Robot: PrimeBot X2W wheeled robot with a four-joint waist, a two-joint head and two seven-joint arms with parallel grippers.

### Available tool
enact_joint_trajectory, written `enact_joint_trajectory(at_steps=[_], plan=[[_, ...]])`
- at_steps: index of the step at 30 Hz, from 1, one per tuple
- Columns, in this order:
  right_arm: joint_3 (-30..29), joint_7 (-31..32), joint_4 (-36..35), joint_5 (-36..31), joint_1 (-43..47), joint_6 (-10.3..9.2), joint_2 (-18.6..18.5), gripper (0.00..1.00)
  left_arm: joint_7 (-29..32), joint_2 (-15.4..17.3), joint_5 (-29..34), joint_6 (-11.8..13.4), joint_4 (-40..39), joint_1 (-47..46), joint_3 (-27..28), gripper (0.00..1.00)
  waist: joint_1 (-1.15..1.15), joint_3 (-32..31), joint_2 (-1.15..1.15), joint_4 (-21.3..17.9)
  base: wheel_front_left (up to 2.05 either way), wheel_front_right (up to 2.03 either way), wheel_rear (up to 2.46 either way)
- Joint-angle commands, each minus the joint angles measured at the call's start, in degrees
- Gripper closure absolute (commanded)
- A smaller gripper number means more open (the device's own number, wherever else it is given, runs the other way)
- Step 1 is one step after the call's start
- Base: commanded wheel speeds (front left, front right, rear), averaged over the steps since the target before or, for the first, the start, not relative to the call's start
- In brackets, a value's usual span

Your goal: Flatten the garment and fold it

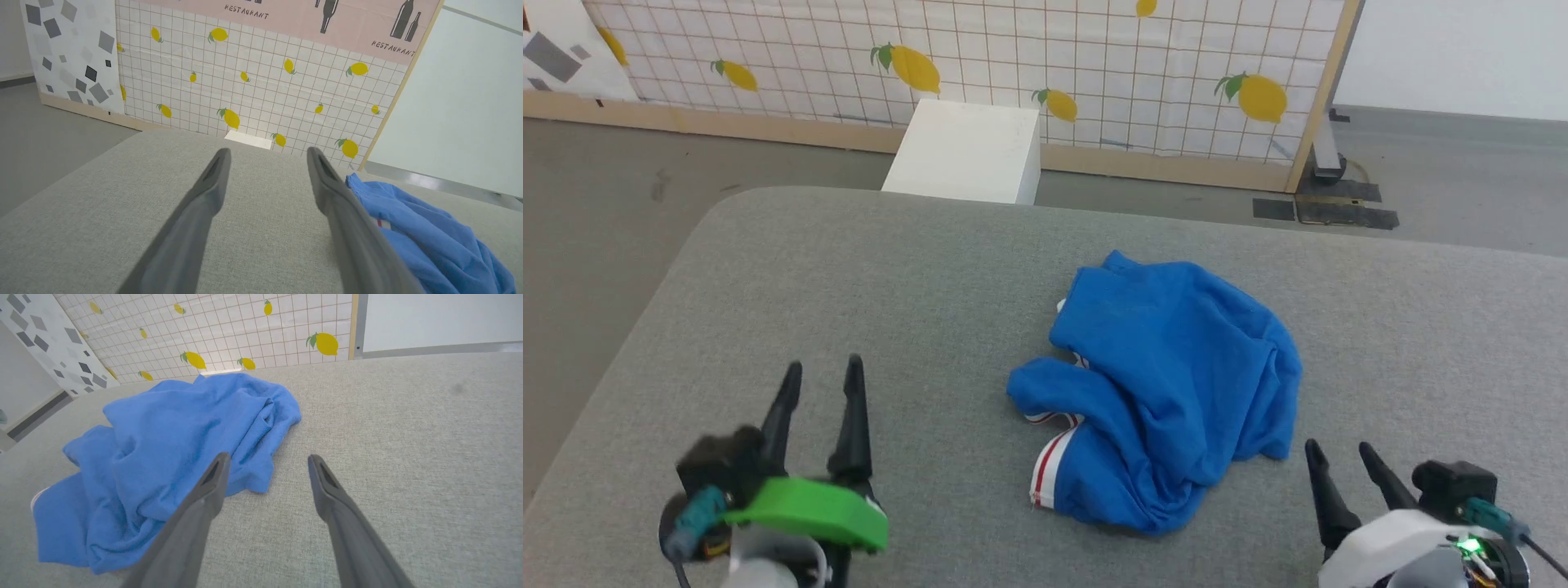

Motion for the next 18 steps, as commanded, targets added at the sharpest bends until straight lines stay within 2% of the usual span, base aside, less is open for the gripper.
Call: enact_joint_trajectory(at_steps=[1, 4, 11, 13, 18], plan=[[-0.06, 2.01, -1.35, -0.52, 0.58, -0.08, -0.05, 0.0, -0.2, -1.01, 1.87, -0.27, -1.01, 1.99, 0.93, 0.0, 0.0, 0.22, 0.0, 0.11, 0.0, 0.0, 0.0], [1.36, 8.29, -3.79, -0.85, -0.28, -0.08, -0.05, 0.0, -0.2, -3.24, 3.89, -0.81, -2.28, 3.82, 3.43, 0.0, 0.0, 0.68, 0.0, 0.27, 0.0, 0.0, 0.0], [12.71, 30.34, -5.1, -2.21, -5.04, -0.08, -0.05, 0.0, -0.21, -7.85, 7.65, -3.59, -3.32, 4.38, 6.56, 0.0, 0.0, 2.97, 0.0, 1.88, 0.0, 0.0, 0.0], [14.28, 34.69, -4.02, -3.64, -6.7, -0.08, -0.05, 0.0, -0.21, -8.78, 8.42, -4.5, -3.27, 3.91, 6.89, 0.0, 0.0, 3.84, 0.0, 2.7, 0.0, 0.0, 0.0], [16.08, 40.87, -0.06, -6.52, -9.87, -0.08, -0.05, 0.0, -0.21, -10.44, 9.6, -6.25, -2.99, 2.66, 7.38, 0.0, 0.0, 5.78, 0.0, 4.92, 0.0, 0.0, 0.0]])
